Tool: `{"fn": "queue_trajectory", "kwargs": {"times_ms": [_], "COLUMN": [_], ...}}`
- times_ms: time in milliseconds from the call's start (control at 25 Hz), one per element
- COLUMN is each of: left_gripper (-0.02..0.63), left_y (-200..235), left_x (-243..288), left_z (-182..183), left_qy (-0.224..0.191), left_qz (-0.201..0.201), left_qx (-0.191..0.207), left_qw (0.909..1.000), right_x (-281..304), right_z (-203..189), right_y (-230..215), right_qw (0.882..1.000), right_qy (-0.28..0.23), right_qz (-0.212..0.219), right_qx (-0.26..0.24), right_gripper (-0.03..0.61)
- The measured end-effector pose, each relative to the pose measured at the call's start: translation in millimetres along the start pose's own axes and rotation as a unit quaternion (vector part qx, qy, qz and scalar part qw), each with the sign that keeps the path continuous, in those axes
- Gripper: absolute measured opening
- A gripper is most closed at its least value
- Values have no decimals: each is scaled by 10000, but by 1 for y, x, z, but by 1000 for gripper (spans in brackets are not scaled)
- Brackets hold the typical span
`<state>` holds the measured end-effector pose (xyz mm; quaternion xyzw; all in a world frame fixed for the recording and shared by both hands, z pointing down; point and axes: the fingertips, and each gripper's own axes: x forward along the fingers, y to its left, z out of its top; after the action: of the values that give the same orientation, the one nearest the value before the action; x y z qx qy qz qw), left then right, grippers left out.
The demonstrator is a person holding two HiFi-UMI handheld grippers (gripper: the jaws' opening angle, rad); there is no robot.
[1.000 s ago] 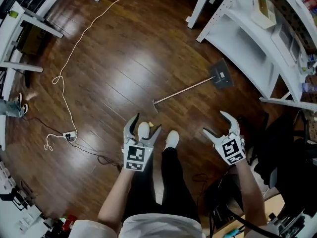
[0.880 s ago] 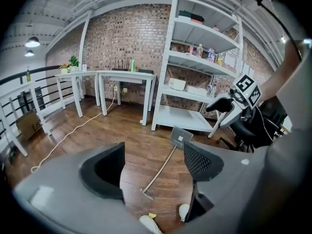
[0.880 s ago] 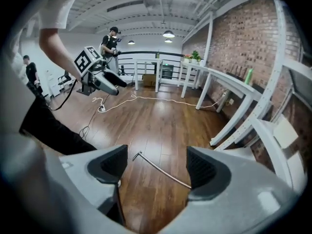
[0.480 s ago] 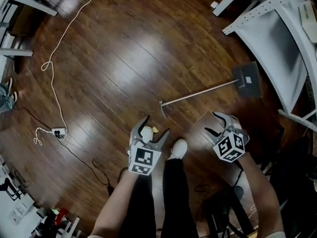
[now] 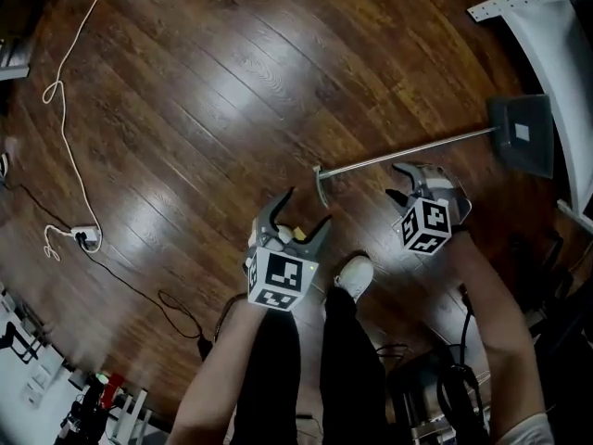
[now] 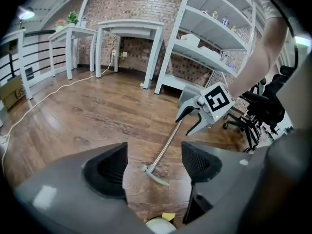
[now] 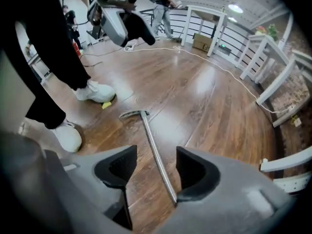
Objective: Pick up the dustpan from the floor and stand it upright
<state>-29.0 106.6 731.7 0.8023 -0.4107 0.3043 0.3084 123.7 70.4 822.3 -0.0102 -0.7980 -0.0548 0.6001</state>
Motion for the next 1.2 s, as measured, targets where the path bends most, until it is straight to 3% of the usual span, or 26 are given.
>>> {"fn": "queue_trajectory", "kwargs": {"times_ms": [80, 200, 400, 600, 640, 760, 920, 1200], "left_gripper": [365, 365, 365, 360, 359, 360, 357, 356], "left_y": [4, 7, 16, 27, 31, 41, 42, 29], "left_x": [18, 37, 56, 45, 38, 15, -28, -131], "left_z": [-19, -43, -55, -34, -26, 1, 41, 134], "left_qy": [94, 199, 56, -214, -292, -436, -483, -1022], "left_qz": [-80, -149, -92, 79, 149, 284, 375, 441], "left_qx": [57, 25, -229, -333, -380, -405, -414, -443], "left_qw": [9999, 9997, 9997, 9992, 9987, 9978, 9973, 9928], "right_x": [39, 89, 139, 157, 154, 128, 58, -91], "right_z": [-3, -9, -10, -12, -11, -1, 38, 90], "right_y": [1, 17, 28, 32, 34, 27, 2, -76], "right_qw": [9995, 9965, 9872, 9852, 9841, 9836, 9905, 9886], "right_qy": [120, 356, 596, 925, 981, 983, 459, -101], "right_qz": [-78, 98, 166, 96, 73, -170, -584, -1500], "right_qx": [-282, -755, -1471, -1437, -1480, -1502, -1154, 117], "right_gripper": [212, 210, 191, 128, 76, 71, 69, 66]}}
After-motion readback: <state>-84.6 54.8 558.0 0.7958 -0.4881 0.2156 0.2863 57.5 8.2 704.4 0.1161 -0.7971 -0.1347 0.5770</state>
